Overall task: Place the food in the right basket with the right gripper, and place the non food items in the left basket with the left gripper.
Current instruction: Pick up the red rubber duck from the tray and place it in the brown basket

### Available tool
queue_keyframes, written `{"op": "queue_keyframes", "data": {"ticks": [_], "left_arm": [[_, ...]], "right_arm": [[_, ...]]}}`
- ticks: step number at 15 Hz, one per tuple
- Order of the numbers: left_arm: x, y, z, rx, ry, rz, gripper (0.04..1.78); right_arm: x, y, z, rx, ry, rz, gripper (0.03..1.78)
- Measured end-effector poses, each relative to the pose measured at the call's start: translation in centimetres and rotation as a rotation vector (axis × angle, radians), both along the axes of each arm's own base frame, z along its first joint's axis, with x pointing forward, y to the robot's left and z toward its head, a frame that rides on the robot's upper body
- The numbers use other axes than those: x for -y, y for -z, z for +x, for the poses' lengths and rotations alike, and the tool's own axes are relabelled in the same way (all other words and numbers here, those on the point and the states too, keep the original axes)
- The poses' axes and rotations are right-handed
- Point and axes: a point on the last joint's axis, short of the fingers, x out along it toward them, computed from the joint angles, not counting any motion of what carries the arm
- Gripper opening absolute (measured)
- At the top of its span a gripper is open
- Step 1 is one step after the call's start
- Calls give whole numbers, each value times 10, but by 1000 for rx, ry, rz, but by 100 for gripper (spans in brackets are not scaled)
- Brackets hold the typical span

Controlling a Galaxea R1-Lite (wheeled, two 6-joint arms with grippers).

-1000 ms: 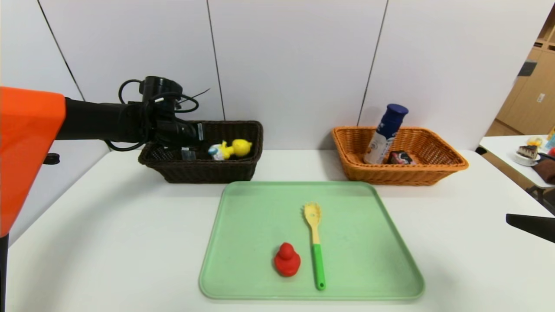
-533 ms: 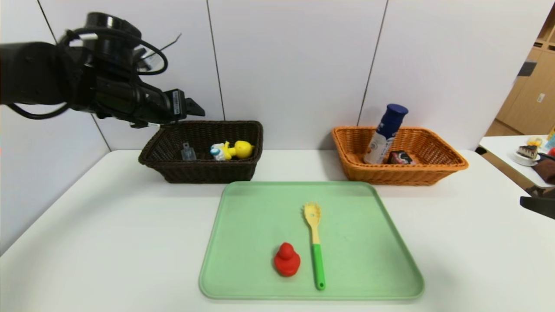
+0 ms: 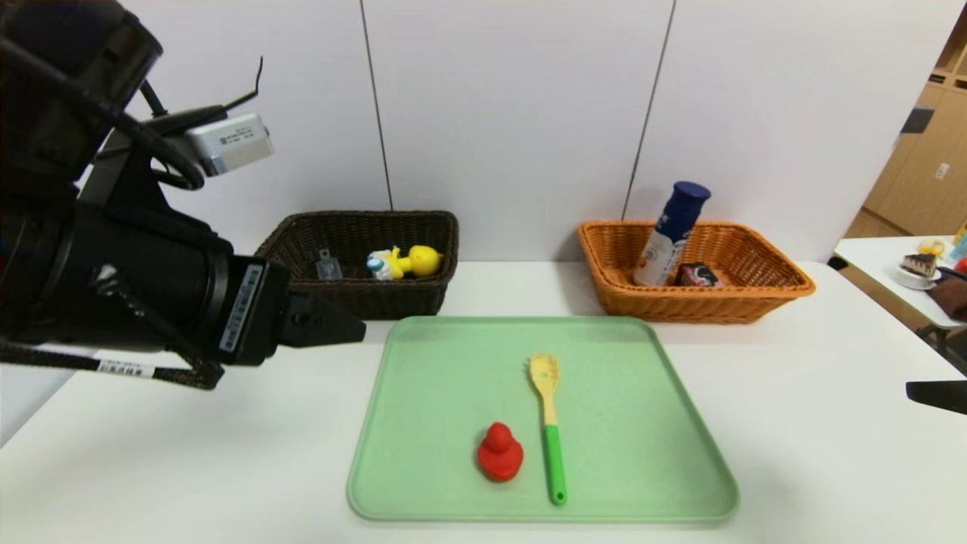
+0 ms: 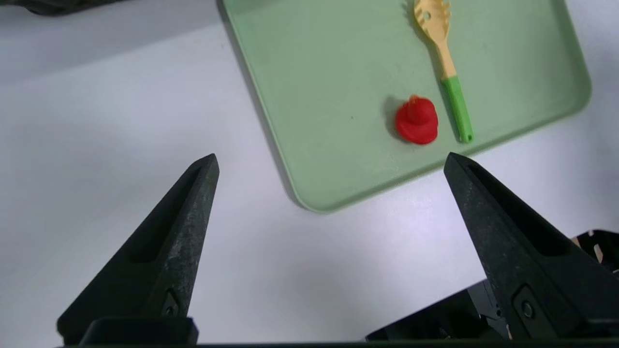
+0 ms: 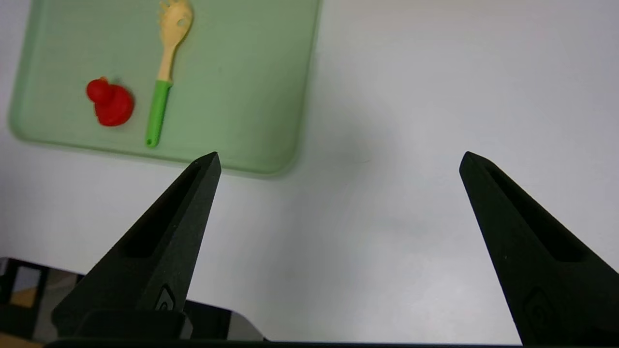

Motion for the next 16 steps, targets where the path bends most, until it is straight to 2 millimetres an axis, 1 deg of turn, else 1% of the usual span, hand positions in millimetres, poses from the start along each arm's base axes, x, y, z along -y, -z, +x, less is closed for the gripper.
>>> {"op": "queue_keyframes", "data": {"ticks": [2,3,6,9,13,14,16], "left_arm": [[10,12,-14,-36,39,29,166],[14,19,-18,-56,62,47,166],[32,36,-18,-125,75,60,167],[56,51,-13,-197,56,56,168],[88,70,-4,-257,32,45,169],[96,73,1,-269,22,43,169],[111,74,10,-286,11,22,169]], "right_arm": [[-1,7,0,-51,4,96,171],[-2,12,-1,-77,7,138,171],[-2,23,-10,-107,0,166,171],[-1,33,-19,-108,3,168,171],[0,45,-20,-27,11,169,171],[0,49,-22,-24,19,165,171],[1,55,-28,-26,31,156,171]]}}
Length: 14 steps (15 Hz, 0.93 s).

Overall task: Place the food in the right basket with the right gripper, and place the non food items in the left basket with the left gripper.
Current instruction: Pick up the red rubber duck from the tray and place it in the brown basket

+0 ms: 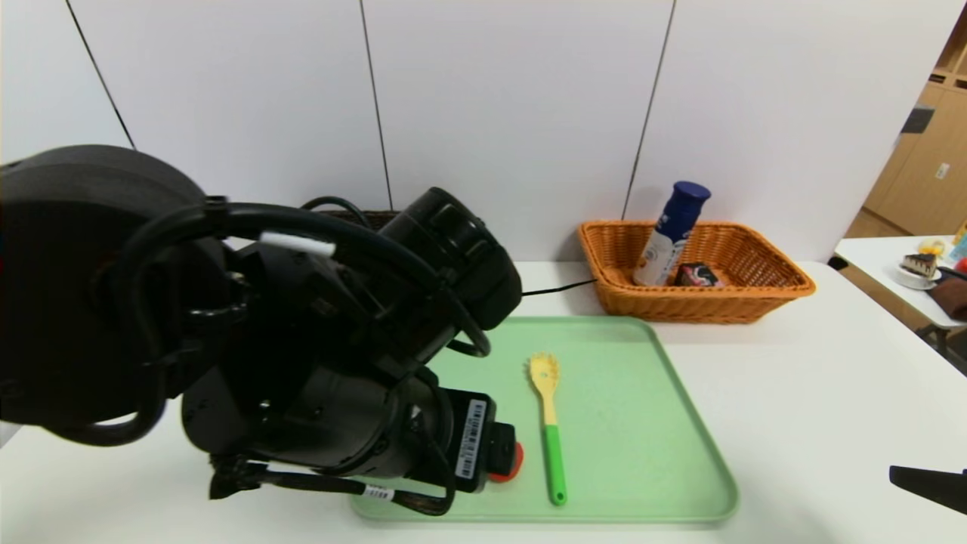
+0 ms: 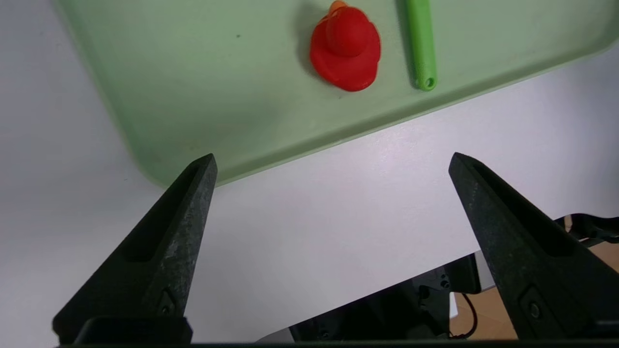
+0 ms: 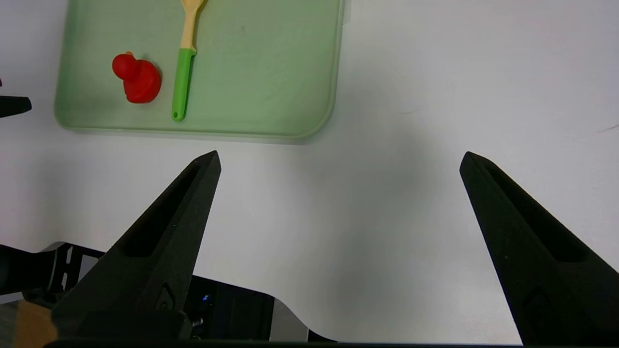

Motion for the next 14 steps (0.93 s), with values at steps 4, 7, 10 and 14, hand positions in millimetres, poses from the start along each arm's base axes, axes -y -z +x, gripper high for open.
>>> {"op": "queue_keyframes", "data": {"ticks": [4,7,10,14], "left_arm": [[28,7,18,-57,-25,34,169],[45,23,30,-97,-58,72,169],[55,41,38,-120,-62,111,169],[64,55,45,-110,-85,160,169]], "right_arm": [[0,2,-3,8,2,1,171],[0,4,-4,6,1,3,171],[0,4,-4,-1,13,17,171],[1,9,-6,-17,12,16,171]]}}
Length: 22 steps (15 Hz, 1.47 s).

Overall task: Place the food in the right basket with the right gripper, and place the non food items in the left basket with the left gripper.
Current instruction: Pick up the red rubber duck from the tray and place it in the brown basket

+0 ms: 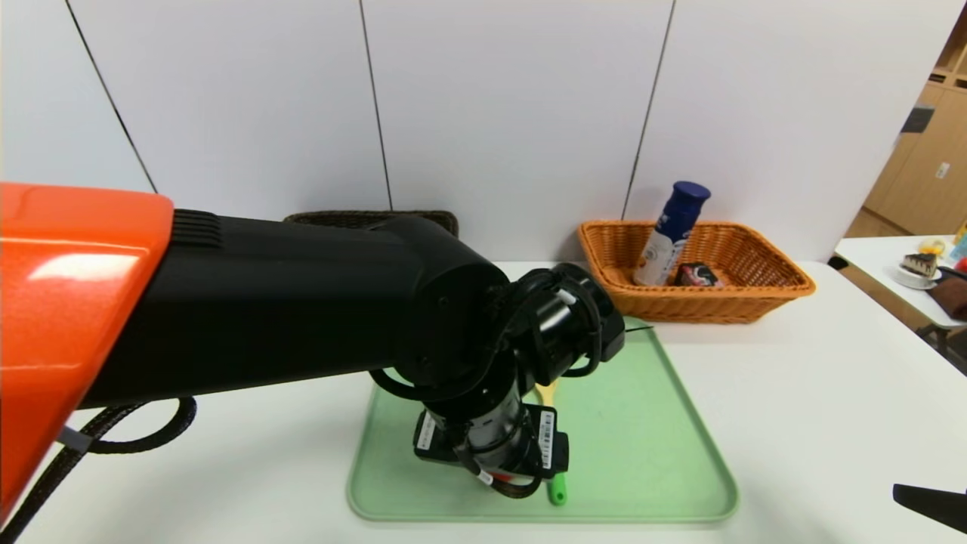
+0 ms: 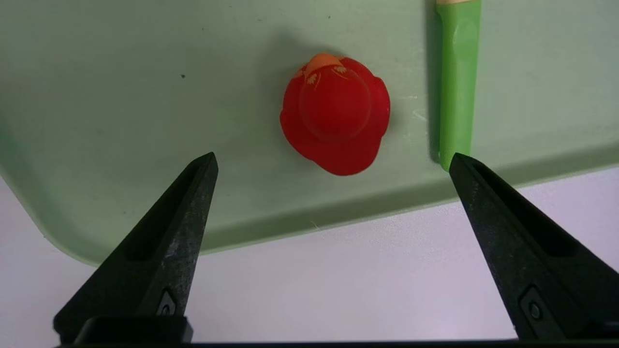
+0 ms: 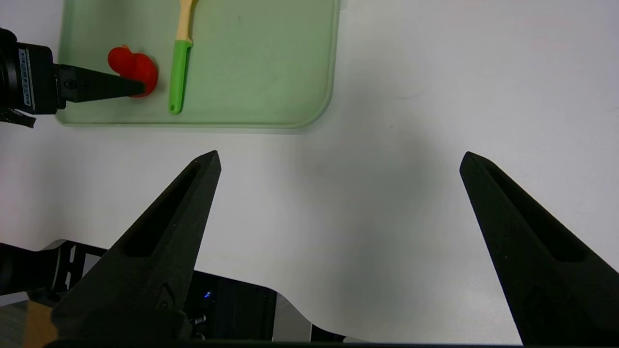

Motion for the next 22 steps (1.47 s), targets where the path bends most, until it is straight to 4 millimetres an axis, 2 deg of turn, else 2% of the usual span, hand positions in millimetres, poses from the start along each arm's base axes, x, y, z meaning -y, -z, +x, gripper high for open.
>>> {"op": "queue_keyframes", "data": {"ticks": [4,18,22], "left_arm": [[3,6,2,9,-9,23,169],[7,19,7,23,9,86,169],[13,14,11,27,11,83,169]], "right_arm": [[0,7,-6,-6,-5,1,171],[1,12,-11,-6,-9,2,171],[1,13,-11,-8,-11,3,171]]}}
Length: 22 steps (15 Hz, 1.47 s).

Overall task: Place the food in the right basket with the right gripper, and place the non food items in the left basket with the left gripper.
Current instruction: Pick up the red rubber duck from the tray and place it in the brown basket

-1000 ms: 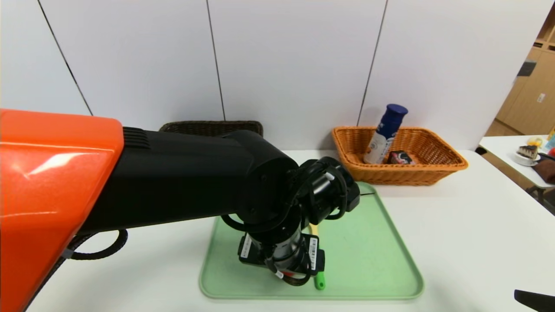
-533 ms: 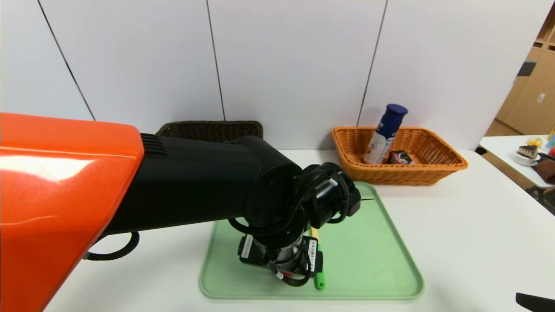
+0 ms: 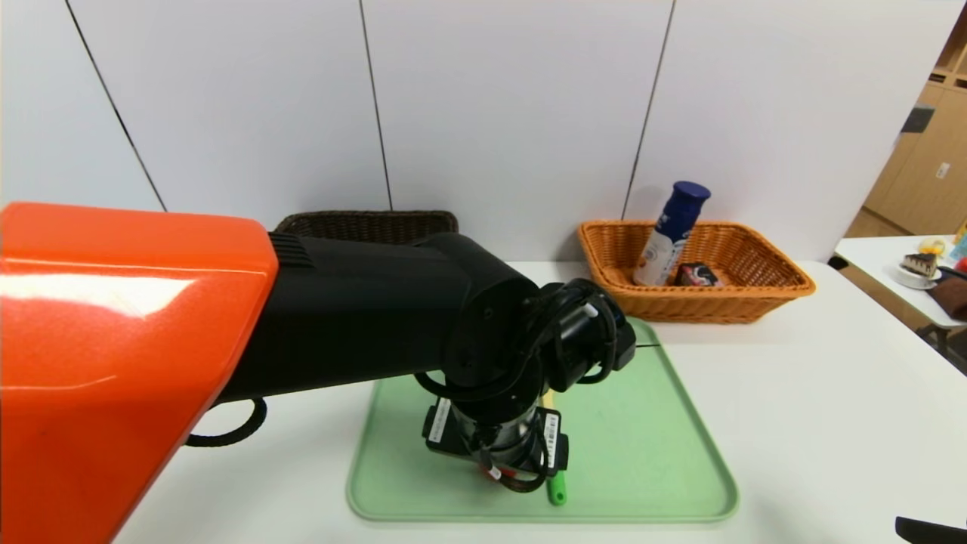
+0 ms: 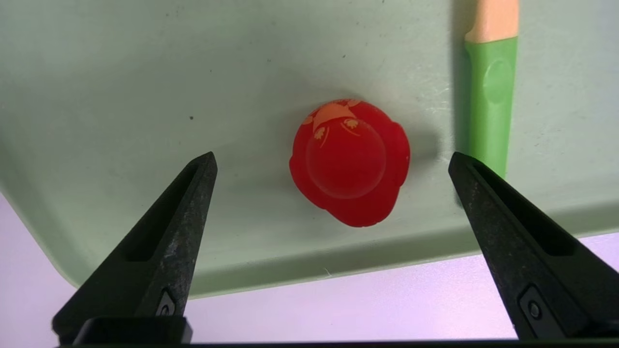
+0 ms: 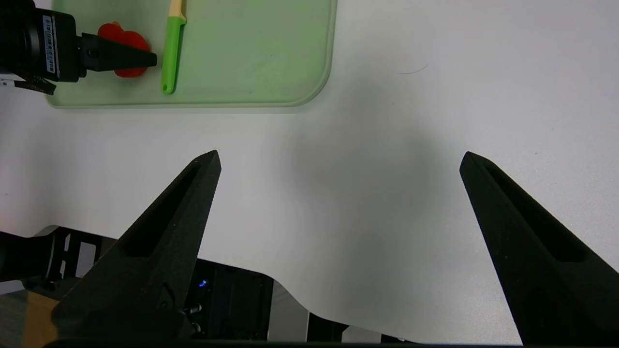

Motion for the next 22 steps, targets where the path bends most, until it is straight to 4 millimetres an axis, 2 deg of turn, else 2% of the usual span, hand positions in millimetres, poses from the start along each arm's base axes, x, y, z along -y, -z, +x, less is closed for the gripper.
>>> {"op": "queue_keyframes", "data": {"ticks": [6,9,11,14,16,19,22], "left_arm": [[1,5,4,-42,-7,61,169],[1,8,7,-42,-11,64,121],[2,8,7,-41,-11,62,95],[3,10,8,-42,-12,64,71],[3,8,8,-39,-11,58,69],[3,-9,8,-7,-3,10,66],[-9,-43,7,57,29,-66,65]], "right_arm": [[0,2,0,-10,-1,0,171],[0,4,-1,-14,0,-1,171],[0,6,-2,-12,-2,-1,171],[0,7,-4,-11,-2,-2,171],[0,7,-4,-10,-2,-1,171],[0,7,-4,-11,-1,0,171],[0,10,-6,-16,-1,-1,171]]}}
